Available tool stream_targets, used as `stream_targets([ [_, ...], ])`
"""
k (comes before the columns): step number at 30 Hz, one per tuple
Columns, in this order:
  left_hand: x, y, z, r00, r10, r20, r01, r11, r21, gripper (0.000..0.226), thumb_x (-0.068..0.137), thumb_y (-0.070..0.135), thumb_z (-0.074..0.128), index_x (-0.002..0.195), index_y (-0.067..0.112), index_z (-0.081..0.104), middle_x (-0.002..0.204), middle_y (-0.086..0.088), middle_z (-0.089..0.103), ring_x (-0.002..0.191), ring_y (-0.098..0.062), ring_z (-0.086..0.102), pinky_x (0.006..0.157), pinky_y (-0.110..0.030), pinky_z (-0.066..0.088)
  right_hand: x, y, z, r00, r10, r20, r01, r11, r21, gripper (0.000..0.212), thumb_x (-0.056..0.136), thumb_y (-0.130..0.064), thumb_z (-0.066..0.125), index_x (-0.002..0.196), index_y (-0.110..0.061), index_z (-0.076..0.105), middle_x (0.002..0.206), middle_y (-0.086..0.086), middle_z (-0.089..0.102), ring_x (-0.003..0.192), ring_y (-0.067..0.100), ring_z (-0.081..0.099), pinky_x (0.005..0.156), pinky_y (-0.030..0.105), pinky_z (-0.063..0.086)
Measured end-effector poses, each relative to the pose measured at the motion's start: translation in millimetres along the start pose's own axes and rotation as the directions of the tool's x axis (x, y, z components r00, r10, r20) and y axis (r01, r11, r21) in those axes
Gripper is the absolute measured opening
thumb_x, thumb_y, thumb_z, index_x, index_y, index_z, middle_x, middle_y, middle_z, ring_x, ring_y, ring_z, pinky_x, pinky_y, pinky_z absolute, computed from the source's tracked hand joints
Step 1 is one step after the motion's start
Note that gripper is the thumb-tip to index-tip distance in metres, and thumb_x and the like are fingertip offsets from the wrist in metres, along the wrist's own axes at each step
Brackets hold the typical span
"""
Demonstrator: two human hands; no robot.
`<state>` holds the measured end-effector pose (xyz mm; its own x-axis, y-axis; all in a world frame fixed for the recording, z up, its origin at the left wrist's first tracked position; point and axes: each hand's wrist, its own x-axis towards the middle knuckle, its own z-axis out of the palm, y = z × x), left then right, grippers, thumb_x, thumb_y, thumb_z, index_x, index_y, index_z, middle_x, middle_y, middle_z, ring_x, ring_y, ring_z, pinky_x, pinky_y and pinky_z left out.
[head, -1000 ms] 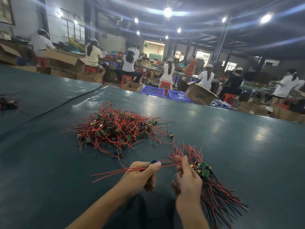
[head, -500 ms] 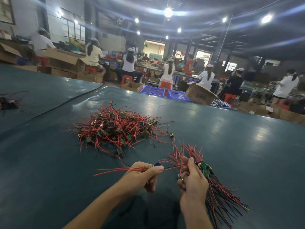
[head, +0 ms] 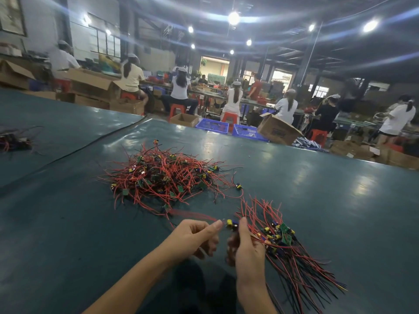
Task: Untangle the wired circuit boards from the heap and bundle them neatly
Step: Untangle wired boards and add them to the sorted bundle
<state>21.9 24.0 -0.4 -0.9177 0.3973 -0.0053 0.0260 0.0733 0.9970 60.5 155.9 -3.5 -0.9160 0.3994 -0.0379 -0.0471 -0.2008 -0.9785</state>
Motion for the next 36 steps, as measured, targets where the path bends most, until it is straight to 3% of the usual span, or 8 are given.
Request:
stream_targets([
  [3,6.9,-13.8,-15.8,0.888,0.326,-0.325,-0.128,0.853,0.506,0.015,0.085,0.041,0.069,0.078,0.027,0.065,0.076,0.013,0.065,0.072,-0.002,0.06,0.07,-0.027,0.052,8.7,-4.4,-10.0,0.985,0.119,-0.126,-0.085,0.967,0.242,0.051,0.1,-0.044,0.046,0.06,-0.013,0.05,0.046,-0.002,0.039,0.032,0.008,0.029,0.033,0.018,0.023],
  [5,8.1,-19.6,-29.2,0.776,0.492,-0.395,-0.069,0.688,0.723,0.013,0.087,0.032,0.066,0.098,0.027,0.066,0.103,0.013,0.061,0.098,-0.009,0.055,0.087,-0.031,0.048,14.4,-6.0,-16.2,0.976,0.17,-0.133,-0.108,0.917,0.384,0.049,0.102,-0.047,0.04,0.07,-0.013,0.054,0.053,-0.001,0.04,0.032,0.007,0.027,0.032,0.016,0.022],
  [10,17.5,-39.2,-59.9,0.866,0.264,-0.425,0.257,0.494,0.831,0.046,0.097,0.039,0.044,0.143,0.032,0.041,0.157,0.003,0.027,0.142,-0.018,0.023,0.113,-0.041,0.021,17.9,-4.9,-21.2,0.977,0.156,-0.143,-0.096,0.93,0.356,0.036,0.099,-0.054,0.04,0.115,-0.026,0.057,0.074,0.003,0.071,0.041,0.009,0.039,0.034,0.019,0.03],
  [17,14.2,-39.3,-69.6,0.817,0.336,-0.469,0.226,0.562,0.796,0.009,0.091,0.037,0.058,0.096,0.038,0.065,0.101,0.016,0.062,0.101,-0.01,0.055,0.097,-0.035,0.029,15.9,-2.6,-17.2,0.977,0.151,-0.154,-0.099,0.947,0.305,0.024,0.1,-0.043,0.049,0.12,-0.031,0.052,0.08,0.002,0.075,0.043,0.008,0.045,0.036,0.021,0.036],
  [21,11.6,-34.3,-63.4,0.757,0.412,-0.508,-0.015,0.787,0.616,0.019,0.085,0.013,0.07,0.081,0.031,0.064,0.085,0.012,0.061,0.074,-0.007,0.06,0.076,-0.036,0.055,14.8,-1.3,-15.9,0.981,0.162,-0.105,-0.129,0.955,0.269,0.023,0.098,-0.041,0.052,0.117,-0.028,0.055,0.078,0.003,0.076,0.043,0.008,0.047,0.036,0.021,0.038],
  [27,12.4,-20.4,-57.9,0.651,0.362,-0.667,-0.23,0.932,0.28,0.017,0.085,0.009,0.069,0.082,0.025,0.066,0.072,0.004,0.069,0.067,-0.012,0.067,0.068,-0.028,0.054,15.6,-0.2,-11.2,0.99,0.138,-0.031,-0.13,0.973,0.191,0.024,0.098,-0.037,0.055,0.116,-0.022,0.061,0.074,0.004,0.074,0.042,0.008,0.048,0.037,0.021,0.034],
  [32,9.5,-3.9,-48.5,0.827,0.102,-0.553,-0.38,0.826,-0.416,0.017,0.085,0.006,0.065,0.101,0.013,0.064,0.075,0.001,0.07,0.058,-0.019,0.067,0.058,-0.024,0.055,14.5,1.9,-9.6,0.989,0.143,0.025,-0.145,0.981,0.131,0.029,0.097,-0.038,0.054,0.101,-0.014,0.07,0.07,0.003,0.07,0.044,0.008,0.048,0.037,0.021,0.033],
  [36,7.0,-1.4,-41.8,0.945,0.028,-0.327,-0.234,0.757,-0.61,0.034,0.076,0.012,0.068,0.11,0.008,0.062,0.09,-0.014,0.073,0.056,-0.017,0.065,0.053,-0.023,0.055,8.9,3.9,-4.8,0.99,0.1,0.095,-0.101,0.995,0.012,0.033,0.092,-0.036,0.06,0.079,-0.012,0.079,0.065,0.001,0.066,0.044,0.007,0.046,0.039,0.02,0.033],
])
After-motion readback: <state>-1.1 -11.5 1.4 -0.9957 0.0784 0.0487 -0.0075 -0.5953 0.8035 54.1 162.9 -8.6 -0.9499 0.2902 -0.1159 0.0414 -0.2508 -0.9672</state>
